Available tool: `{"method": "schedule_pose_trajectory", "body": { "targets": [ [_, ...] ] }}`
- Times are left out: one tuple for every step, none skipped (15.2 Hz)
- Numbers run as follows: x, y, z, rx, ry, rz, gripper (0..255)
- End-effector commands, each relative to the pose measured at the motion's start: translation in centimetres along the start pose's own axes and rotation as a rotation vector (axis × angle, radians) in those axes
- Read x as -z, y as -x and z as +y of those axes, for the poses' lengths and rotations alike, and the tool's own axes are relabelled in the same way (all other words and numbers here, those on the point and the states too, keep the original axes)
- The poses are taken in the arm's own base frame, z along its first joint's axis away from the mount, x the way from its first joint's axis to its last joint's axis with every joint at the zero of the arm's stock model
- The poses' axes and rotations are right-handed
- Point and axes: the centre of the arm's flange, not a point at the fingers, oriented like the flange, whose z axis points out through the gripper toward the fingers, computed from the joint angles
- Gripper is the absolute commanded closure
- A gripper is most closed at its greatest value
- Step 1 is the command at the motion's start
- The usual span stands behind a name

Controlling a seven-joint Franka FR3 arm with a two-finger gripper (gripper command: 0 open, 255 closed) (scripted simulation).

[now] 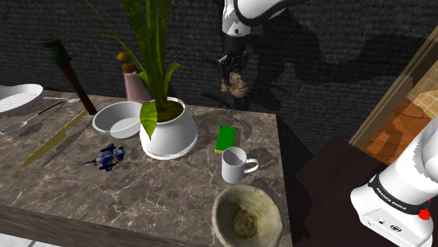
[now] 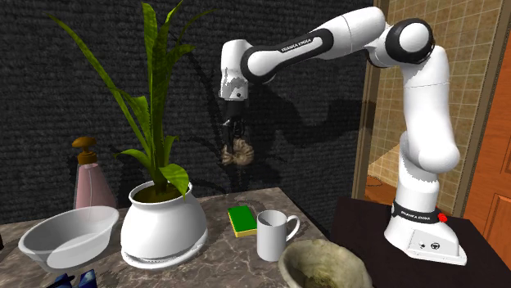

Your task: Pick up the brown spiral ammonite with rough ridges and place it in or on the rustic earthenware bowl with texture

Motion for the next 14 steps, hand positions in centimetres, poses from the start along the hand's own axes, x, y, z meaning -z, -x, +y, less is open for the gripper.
{"method": "schedule_pose_trajectory", "body": {
  "targets": [
    [0.2,2.0,-1.7,-0.001,0.000,0.000,255],
    [0.3,3.0,-2.6,-0.001,0.000,0.000,255],
    [0.4,4.0,-3.4,-0.001,0.000,0.000,255],
    [0.4,5.0,-4.3,-0.001,0.000,0.000,255],
    [0.5,6.0,-5.1,-0.001,0.000,0.000,255],
    [0.6,7.0,-6.0,-0.001,0.000,0.000,255],
    [0.6,8.0,-6.8,-0.001,0.000,0.000,255],
    [0.7,9.0,-7.7,-0.001,0.000,0.000,255],
    [0.8,10.0,-8.6,-0.001,0.000,0.000,255],
    [0.9,11.0,-9.4,-0.001,0.000,0.000,255],
    [0.9,12.0,-10.3,-0.001,0.000,0.000,255],
    [1.0,13.0,-11.1,-0.001,0.000,0.000,255],
    [1.1,14.0,-12.0,-0.001,0.000,0.000,255],
    [1.2,15.0,-12.8,-0.001,0.000,0.000,255]
  ]
}}
